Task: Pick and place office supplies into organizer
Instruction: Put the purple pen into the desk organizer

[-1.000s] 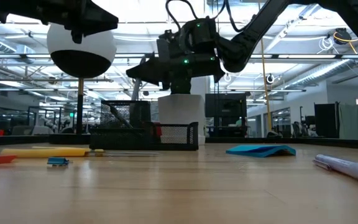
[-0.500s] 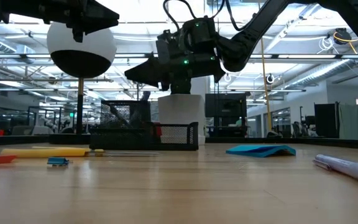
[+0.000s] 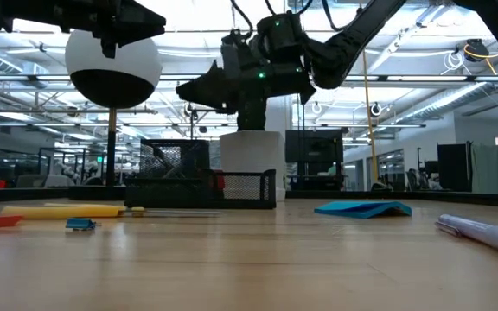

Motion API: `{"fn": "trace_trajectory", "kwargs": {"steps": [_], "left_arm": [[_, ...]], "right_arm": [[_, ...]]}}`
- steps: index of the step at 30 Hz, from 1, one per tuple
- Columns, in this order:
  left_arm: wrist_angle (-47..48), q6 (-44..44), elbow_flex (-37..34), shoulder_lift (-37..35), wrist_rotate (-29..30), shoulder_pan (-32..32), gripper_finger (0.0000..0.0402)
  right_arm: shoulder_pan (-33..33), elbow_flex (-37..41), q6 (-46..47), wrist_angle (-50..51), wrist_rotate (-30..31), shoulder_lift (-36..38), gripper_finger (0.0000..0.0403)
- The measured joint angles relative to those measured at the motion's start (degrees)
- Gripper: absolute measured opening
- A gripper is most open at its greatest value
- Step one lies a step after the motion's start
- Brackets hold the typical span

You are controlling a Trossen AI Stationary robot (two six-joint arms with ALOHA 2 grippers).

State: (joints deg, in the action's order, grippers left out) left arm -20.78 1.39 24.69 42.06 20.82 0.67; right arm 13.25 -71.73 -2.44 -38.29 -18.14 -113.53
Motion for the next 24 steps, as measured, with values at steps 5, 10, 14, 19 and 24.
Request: {"fn": "trace_trajectory", "kwargs": {"steps": [5,10,14,19,24], "left_arm": [[0.1,0.2,0.0,0.0,0.0,0.0,0.0115],[1.2,-0.9,0.0,0.0,0.0,0.0,0.0115],[1.3,-0.9,0.0,0.0,0.0,0.0,0.0115],[1.5,-0.8,0.0,0.0,0.0,0.0,0.0115],[1.7,0.8,0.0,0.0,0.0,0.0,0.0115]], "right_arm": [[-1.0,0.0,-4.1,7.4,0.0,3.6,0.0106],[-2.9,0.0,-9.3,15.3,0.0,8.1,0.0101],[-5.2,0.0,-12.1,19.4,0.0,10.8,0.0101],[-8.2,0.0,-13.6,24.3,0.0,12.5,0.01],[-11.1,0.1,-18.7,32.4,0.2,13.2,0.01]]}}
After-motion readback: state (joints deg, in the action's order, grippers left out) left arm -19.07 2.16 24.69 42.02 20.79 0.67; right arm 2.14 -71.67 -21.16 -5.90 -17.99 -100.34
